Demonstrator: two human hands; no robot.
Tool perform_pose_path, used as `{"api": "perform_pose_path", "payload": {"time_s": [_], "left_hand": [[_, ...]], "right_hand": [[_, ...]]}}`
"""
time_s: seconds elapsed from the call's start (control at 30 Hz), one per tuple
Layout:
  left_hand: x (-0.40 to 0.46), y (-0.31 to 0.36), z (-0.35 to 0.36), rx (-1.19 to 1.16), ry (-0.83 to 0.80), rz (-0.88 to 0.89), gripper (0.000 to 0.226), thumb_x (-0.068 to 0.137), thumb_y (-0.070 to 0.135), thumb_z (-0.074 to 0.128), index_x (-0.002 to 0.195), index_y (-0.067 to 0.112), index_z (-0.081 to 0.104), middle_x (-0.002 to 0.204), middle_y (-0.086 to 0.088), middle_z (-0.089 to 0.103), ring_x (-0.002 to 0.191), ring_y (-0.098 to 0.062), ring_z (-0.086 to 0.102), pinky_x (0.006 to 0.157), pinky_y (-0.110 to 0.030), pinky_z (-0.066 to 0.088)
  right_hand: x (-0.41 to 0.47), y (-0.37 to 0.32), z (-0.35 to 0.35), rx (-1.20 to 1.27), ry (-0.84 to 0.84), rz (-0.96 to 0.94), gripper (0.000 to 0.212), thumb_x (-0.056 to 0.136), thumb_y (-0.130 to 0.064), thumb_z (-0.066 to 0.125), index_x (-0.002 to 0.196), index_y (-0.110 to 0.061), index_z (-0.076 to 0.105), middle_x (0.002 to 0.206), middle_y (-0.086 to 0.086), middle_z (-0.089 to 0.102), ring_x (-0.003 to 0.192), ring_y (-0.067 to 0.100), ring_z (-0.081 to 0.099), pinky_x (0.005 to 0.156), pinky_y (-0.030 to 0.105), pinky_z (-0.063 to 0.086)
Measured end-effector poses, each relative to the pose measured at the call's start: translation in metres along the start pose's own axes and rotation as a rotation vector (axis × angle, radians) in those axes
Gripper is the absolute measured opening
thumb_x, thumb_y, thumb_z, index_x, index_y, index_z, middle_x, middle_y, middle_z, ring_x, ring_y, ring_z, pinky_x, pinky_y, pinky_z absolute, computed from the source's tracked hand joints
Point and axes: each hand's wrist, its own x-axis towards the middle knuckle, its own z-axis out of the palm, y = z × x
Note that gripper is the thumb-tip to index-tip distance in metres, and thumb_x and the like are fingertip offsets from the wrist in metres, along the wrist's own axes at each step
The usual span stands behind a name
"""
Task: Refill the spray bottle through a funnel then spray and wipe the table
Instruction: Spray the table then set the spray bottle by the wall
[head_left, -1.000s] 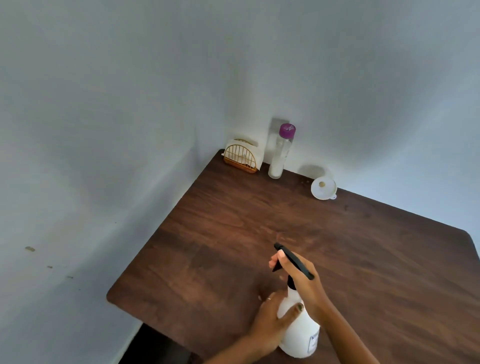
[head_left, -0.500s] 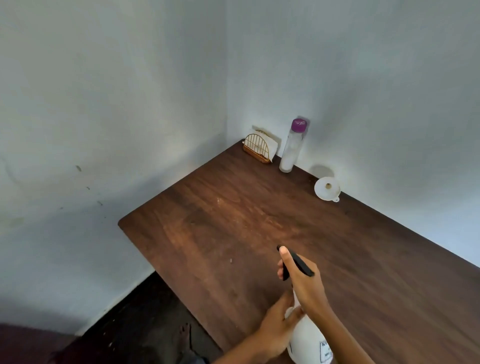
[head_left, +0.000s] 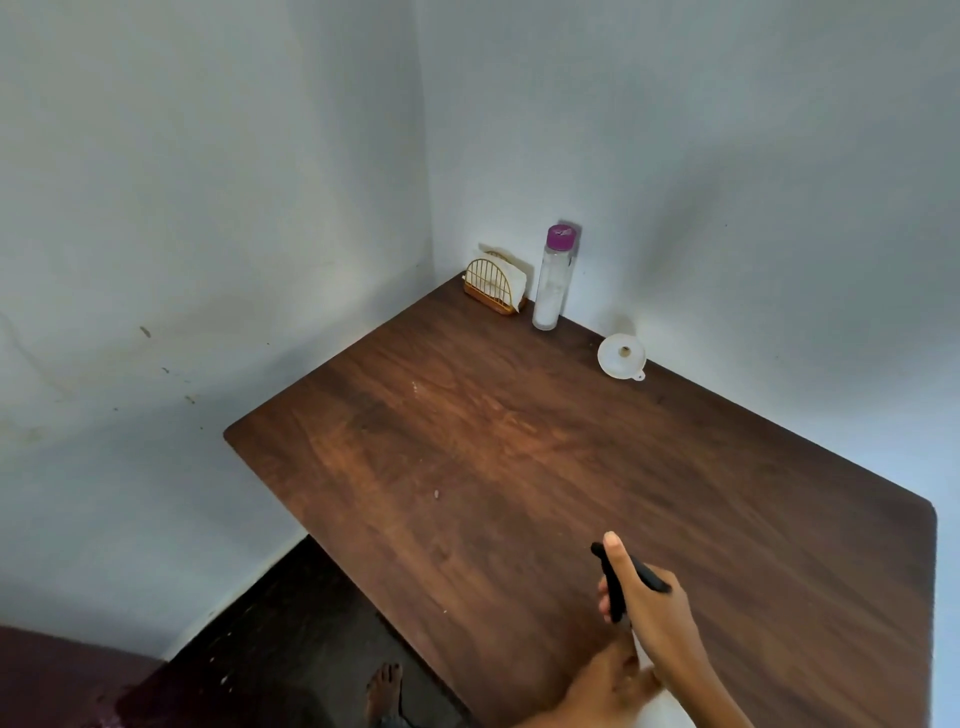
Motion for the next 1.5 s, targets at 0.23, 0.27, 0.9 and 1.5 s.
{"api": "perform_pose_path", "payload": {"time_s": [0.23, 0.27, 0.9, 1.5], "left_hand": [[0.003, 0.006, -0.017, 0.018, 0.021, 0.105, 0.036, 0.082, 0.049, 0.054, 0.111, 0.061, 0.036, 0.132, 0.021, 0.048, 0.126, 0.002, 0.042, 0.109, -0.030, 0.035], [0.003, 0.006, -0.020, 0.017, 0.043, 0.126, 0.036, 0.083, 0.050, 0.054, 0.113, 0.058, 0.036, 0.132, 0.019, 0.049, 0.125, 0.001, 0.044, 0.108, -0.030, 0.037], [0.082, 0.075, -0.124, 0.329, 0.284, 0.324, 0.029, 0.092, 0.042, 0.045, 0.121, 0.038, 0.046, 0.123, 0.006, 0.051, 0.119, -0.011, 0.040, 0.098, -0.033, 0.041], [0.261, 0.205, -0.170, 0.658, -0.271, 0.459, 0.055, 0.092, 0.028, 0.050, 0.141, 0.015, 0.029, 0.149, -0.006, 0.033, 0.139, -0.024, 0.023, 0.113, -0.037, 0.022]], "right_hand": [[-0.009, -0.012, -0.003, 0.046, -0.186, -0.131, 0.041, 0.089, -0.046, 0.051, 0.083, -0.011, 0.072, 0.081, 0.006, 0.073, 0.080, 0.017, 0.068, 0.073, 0.024, 0.047], [-0.010, -0.016, -0.004, 0.043, -0.231, -0.163, 0.037, 0.087, -0.044, 0.053, 0.086, -0.011, 0.072, 0.084, 0.007, 0.072, 0.084, 0.019, 0.068, 0.075, 0.024, 0.047], [0.061, -0.101, 0.014, -0.216, 0.067, -0.290, 0.027, 0.068, -0.018, 0.083, 0.081, -0.016, 0.059, 0.077, -0.002, 0.062, 0.070, 0.010, 0.056, 0.058, 0.019, 0.040], [0.220, -0.182, -0.028, -0.319, 0.584, -0.009, 0.014, 0.070, 0.002, 0.071, 0.078, -0.007, 0.064, 0.067, 0.002, 0.059, 0.062, 0.015, 0.055, 0.051, 0.019, 0.038]]}}
